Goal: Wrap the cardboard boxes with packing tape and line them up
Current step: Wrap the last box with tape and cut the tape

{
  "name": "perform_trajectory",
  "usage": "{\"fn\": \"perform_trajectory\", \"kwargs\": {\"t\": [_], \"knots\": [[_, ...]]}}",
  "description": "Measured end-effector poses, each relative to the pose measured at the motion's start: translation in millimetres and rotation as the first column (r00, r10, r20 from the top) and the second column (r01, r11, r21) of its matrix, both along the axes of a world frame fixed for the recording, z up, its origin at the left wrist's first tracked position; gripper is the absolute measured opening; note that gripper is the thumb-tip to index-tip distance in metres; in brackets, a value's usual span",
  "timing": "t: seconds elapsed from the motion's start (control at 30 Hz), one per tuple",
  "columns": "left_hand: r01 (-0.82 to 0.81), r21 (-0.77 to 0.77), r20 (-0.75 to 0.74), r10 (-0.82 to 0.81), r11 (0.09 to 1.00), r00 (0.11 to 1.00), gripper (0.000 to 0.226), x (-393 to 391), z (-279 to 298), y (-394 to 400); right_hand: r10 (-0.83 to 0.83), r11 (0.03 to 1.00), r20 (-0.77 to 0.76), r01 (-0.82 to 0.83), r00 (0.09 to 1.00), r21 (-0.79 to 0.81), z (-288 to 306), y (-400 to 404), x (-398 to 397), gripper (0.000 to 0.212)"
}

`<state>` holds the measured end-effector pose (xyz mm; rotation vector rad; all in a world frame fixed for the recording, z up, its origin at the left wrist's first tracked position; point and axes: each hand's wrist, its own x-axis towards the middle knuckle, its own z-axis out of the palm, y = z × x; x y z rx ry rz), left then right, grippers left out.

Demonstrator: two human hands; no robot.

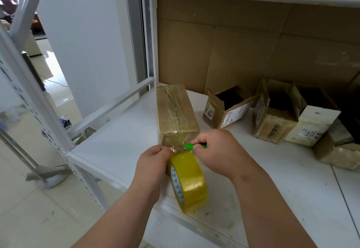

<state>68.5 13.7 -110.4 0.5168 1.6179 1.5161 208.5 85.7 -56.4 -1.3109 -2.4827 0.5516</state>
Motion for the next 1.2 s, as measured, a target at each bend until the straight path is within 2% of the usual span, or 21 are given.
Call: {"fn": "perform_trajectory", "kwargs": {"t": [0.07, 0.17, 0.33, 0.4, 0.53, 0.6, 0.67, 0.7, 0.77, 0.8, 0.83, 0.9, 1.0, 1.07, 1.2], "knots": [[-0.03, -0.004, 0.011, 0.03, 1.0, 1.0, 0.015, -4.2, -1.3, -0.6, -0.069, 0.998, 0.046, 0.069, 0.997, 0.012, 1.4, 4.9, 9.4, 0.027], [-0.021, -0.005, 0.022, 0.021, 1.0, 1.0, 0.014, -7.8, -5.2, -2.0, -0.153, 0.988, 0.025, 0.153, 0.988, 0.003, -1.6, 10.7, 23.6, 0.027], [0.012, 0.043, 0.053, -0.014, 0.999, 0.998, 0.018, -4.2, -7.1, -2.7, -0.242, 0.963, 0.016, 0.242, 0.97, -0.116, -20.6, 16.3, 42.8, 0.027], [0.013, 0.06, 0.057, -0.016, 0.998, 0.998, 0.017, -1.6, -5.6, -2.7, -0.294, 0.945, 0.08, 0.303, 0.952, -0.124, -31.4, 19.1, 47.0, 0.032], [0.026, 0.083, 0.057, -0.03, 0.996, 0.998, 0.013, 2.2, -4.5, -2.5, -0.301, 0.941, 0.329, 0.335, 0.895, -0.05, -55.4, 17.6, 47.5, 0.035], [0.031, 0.088, 0.031, -0.034, 0.996, 0.999, 0.014, 3.0, -5.1, -2.1, -0.294, 0.946, 0.366, 0.323, 0.883, -0.021, -62.8, 15.7, 45.6, 0.035], [0.037, 0.097, -0.003, -0.037, 0.995, 0.999, 0.015, 3.7, -5.7, -2.1, -0.319, 0.939, 0.225, 0.339, 0.921, -0.055, -61.0, 12.2, 40.8, 0.033], [0.036, 0.103, -0.017, -0.034, 0.994, 0.999, 0.015, 4.3, -5.8, -2.0, -0.339, 0.93, 0.062, 0.345, 0.939, -0.126, -56.6, 9.4, 37.7, 0.026], [0.028, 0.119, -0.045, -0.023, 0.993, 0.999, 0.016, 6.2, -5.3, -2.3, -0.385, 0.877, -0.294, 0.247, 0.875, -0.412, -45.1, 0.5, 30.3, 0.013], [0.027, 0.13, -0.06, -0.019, 0.991, 0.998, 0.017, 7.8, -4.6, -2.7, -0.392, 0.825, -0.389, 0.131, 0.834, -0.55, -39.3, -3.8, 27.5, 0.018], [0.028, 0.141, -0.077, -0.018, 0.99, 0.997, 0.016, 9.7, -3.6, -3.5, -0.368, 0.772, -0.412, 0.027, 0.833, -0.635, -35.5, -7.9, 26.4, 0.023], [0.033, 0.159, -0.108, -0.016, 0.987, 0.994, 0.017, 12.8, -1.6, -4.8, -0.27, 0.694, -0.437, -0.141, 0.858, -0.706, -33.0, -16.6, 24.2, 0.027], [0.026, 0.186, -0.116, -0.005, 0.982, 0.993, 0.016, 15.1, 2.6, -5.5, -0.273, 0.643, -0.527, -0.255, 0.805, -0.722, -37.0, -22.3, 16.5, 0.051], [0.002, 0.205, -0.11, 0.021, 0.979, 0.994, 0.016, 15.3, 6.7, -5.1, -0.272, 0.673, -0.566, -0.267, 0.778, -0.69, -37.2, -22.9, 13.7, 0.053], [-0.021, 0.238, -0.11, 0.049, 0.971, 0.993, 0.023, 16.2, 16.8, -5.6, -0.157, 0.808, -0.461, -0.155, 0.874, -0.569, -31.0, -23.3, 12.6, 0.057]]}}
